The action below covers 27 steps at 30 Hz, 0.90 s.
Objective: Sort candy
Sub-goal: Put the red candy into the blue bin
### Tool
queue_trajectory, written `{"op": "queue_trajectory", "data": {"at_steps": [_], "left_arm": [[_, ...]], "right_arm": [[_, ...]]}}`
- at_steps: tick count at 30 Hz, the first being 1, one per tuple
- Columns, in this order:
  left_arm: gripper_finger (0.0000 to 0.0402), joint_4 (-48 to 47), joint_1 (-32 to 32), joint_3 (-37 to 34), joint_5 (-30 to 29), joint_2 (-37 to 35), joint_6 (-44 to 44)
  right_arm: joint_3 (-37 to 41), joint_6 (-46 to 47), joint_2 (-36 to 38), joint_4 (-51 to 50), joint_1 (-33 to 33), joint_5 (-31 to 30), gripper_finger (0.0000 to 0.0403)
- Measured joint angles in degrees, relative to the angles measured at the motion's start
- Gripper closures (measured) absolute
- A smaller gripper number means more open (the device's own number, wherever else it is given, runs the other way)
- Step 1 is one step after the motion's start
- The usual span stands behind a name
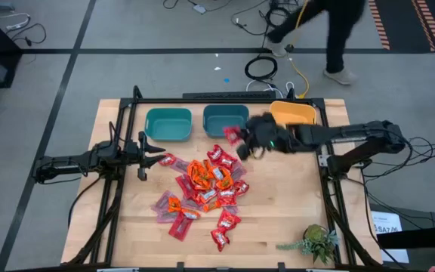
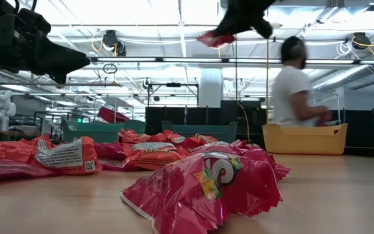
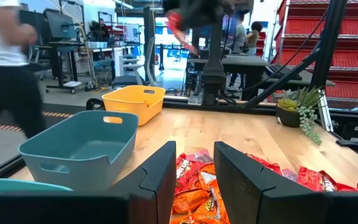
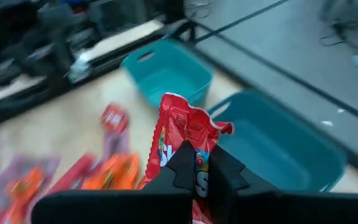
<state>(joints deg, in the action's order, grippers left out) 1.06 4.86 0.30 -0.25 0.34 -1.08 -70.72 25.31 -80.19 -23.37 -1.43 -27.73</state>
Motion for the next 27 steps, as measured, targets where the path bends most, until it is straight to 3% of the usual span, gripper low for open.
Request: {"op": "queue_trajectory", "data": {"at_steps": [8, 13, 18, 23, 27], "left_arm": [[0.0284, 0.0, 0.0, 0.0, 0.0, 0.0, 0.0], [0.0284, 0.0, 0.0, 0.0, 0.0, 0.0, 0.0], [0.0284, 0.0, 0.0, 0.0, 0.0, 0.0, -0.1], [0.0284, 0.1, 0.0, 0.0, 0.0, 0.0, -9.9], [0.0284, 0.1, 0.0, 0.0, 0.0, 0.0, -12.0]], "right_arm": [[-7.1, 3.1, -13.2, 0.0, -13.2, 9.0, 0.0384], [-7.7, 3.6, -19.4, 1.5, -17.4, 10.1, 0.0362], [-7.7, 4.6, -22.1, 2.1, -19.4, 10.1, 0.0351], [-7.8, 4.0, -21.8, 2.2, -20.1, 10.3, 0.0331], [-7.8, 3.5, -21.4, 2.2, -20.7, 11.6, 0.0301]]}}
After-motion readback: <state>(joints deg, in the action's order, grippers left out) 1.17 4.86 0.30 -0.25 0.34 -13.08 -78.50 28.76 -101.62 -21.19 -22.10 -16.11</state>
